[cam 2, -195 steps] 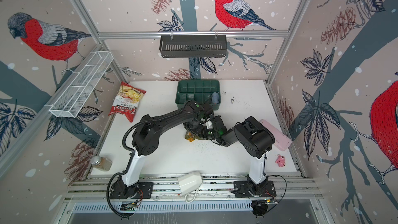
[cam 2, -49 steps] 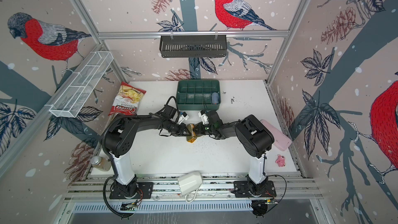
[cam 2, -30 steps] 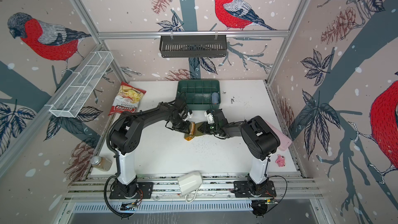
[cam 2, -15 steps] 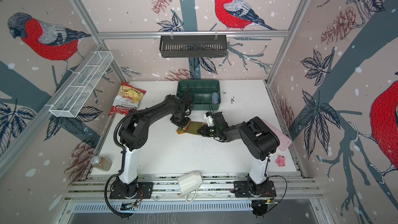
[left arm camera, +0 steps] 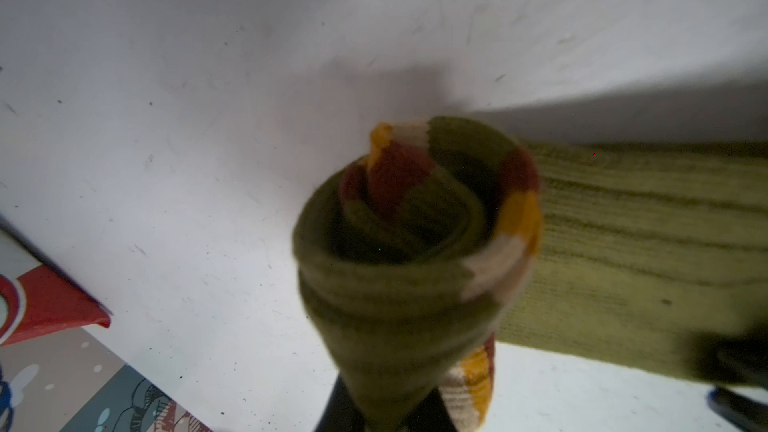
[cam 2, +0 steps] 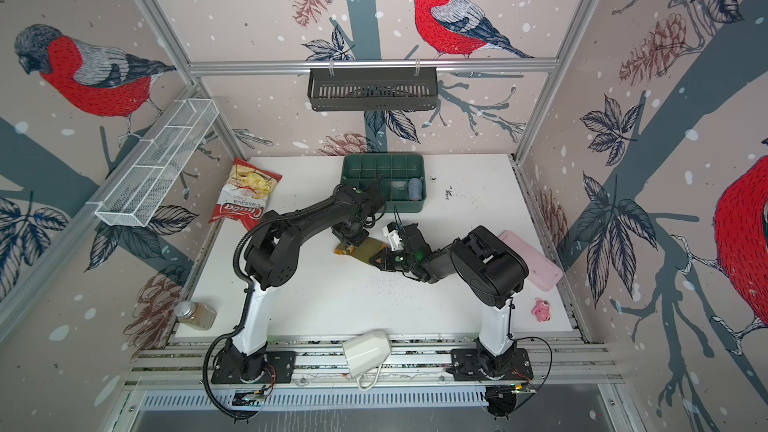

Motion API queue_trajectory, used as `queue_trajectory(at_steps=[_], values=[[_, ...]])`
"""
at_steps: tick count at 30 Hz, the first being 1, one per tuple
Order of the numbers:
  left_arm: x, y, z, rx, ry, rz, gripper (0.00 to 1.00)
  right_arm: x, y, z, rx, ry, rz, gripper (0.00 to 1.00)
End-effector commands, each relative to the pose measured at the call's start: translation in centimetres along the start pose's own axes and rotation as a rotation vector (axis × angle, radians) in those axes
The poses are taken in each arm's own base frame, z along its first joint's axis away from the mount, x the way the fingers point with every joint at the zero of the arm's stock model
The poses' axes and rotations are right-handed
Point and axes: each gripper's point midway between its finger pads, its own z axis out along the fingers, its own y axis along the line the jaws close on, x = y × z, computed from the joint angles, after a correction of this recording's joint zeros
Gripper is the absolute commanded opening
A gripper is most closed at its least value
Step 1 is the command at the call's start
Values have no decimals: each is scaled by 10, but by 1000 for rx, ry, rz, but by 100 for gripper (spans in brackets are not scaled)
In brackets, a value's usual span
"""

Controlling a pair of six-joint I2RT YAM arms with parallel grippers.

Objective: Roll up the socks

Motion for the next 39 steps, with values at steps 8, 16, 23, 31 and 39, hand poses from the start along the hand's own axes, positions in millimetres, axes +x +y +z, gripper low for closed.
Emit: queue_trajectory(at_steps=[8, 16, 23, 31, 39], values=[[5, -6, 11, -184, 68, 15, 4, 24, -22, 1, 82, 75, 79, 15], [-6, -39, 3, -6, -9, -32, 12, 25, -21, 0, 69, 71, 79, 15], [-14, -42, -15, 41, -57, -63, 14, 23, -21, 2, 64, 70, 74, 15], [-8, -36, -7, -23, -16, -47, 12, 17, -15, -4, 31, 47, 79, 17], [-4, -29, -3, -72, 0, -39, 9, 1, -3, -32, 19, -26, 52, 28]])
